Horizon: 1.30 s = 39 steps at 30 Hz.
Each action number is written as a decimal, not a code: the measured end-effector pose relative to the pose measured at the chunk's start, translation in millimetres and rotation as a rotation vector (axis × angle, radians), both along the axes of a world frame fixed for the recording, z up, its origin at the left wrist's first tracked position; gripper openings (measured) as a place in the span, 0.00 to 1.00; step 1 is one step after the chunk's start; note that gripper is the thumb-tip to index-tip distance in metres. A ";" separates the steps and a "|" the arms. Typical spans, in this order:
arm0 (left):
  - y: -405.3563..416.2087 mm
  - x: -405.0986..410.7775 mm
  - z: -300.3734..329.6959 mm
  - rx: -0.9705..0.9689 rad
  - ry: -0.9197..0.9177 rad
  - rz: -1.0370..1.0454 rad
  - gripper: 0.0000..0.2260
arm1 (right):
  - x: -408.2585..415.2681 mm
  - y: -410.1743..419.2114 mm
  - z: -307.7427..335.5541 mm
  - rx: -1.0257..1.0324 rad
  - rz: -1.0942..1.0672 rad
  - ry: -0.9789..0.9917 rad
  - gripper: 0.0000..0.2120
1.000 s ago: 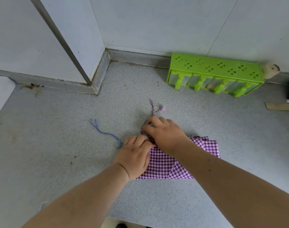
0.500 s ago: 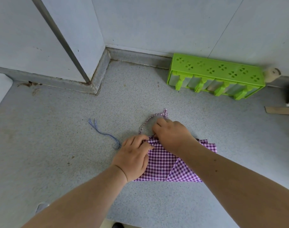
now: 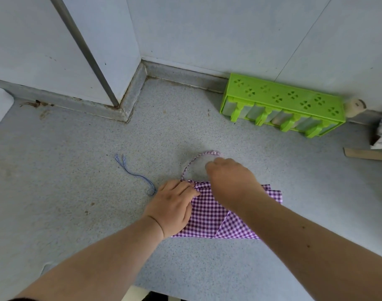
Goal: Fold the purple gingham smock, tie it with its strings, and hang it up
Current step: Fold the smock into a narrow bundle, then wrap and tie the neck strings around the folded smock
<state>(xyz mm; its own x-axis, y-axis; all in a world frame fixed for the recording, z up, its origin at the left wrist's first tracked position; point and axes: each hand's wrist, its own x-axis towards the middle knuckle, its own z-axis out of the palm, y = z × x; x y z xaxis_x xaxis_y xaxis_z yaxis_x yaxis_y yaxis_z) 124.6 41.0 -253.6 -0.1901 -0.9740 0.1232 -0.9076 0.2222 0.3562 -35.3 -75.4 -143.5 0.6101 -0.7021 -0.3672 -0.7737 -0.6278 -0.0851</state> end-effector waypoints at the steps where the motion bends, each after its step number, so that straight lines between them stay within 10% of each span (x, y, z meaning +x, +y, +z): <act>1: -0.2 -0.6 -0.1 -0.010 0.003 0.001 0.13 | 6.8 14.4 4.5 -0.006 -0.006 0.003 0.07; 10: -7.4 -1.5 1.4 0.144 0.088 0.051 0.13 | 13.7 107.4 -31.7 0.026 -0.096 0.303 0.41; 18: -28.8 23.9 35.7 0.189 0.131 -0.080 0.13 | 8.7 98.0 -27.8 -0.032 -0.049 0.241 0.16; 21: -19.9 35.2 54.5 0.036 0.334 0.232 0.07 | 4.0 83.9 -14.3 0.035 -0.151 0.076 0.12; 26: -12.6 48.8 75.6 0.414 0.760 0.688 0.15 | -5.7 69.7 28.5 0.154 -0.271 -0.131 0.10; 32: -19.0 32.8 88.0 1.025 1.175 0.582 0.34 | -16.9 67.6 74.7 0.364 -0.508 -0.374 0.19; 35: -25.3 23.0 103.5 1.115 1.580 0.588 0.33 | -22.0 74.1 86.5 0.513 -0.691 -0.547 0.18; 39: -28.3 13.8 116.4 0.988 1.653 0.622 0.24 | -30.0 80.7 91.5 0.660 -0.849 -0.714 0.13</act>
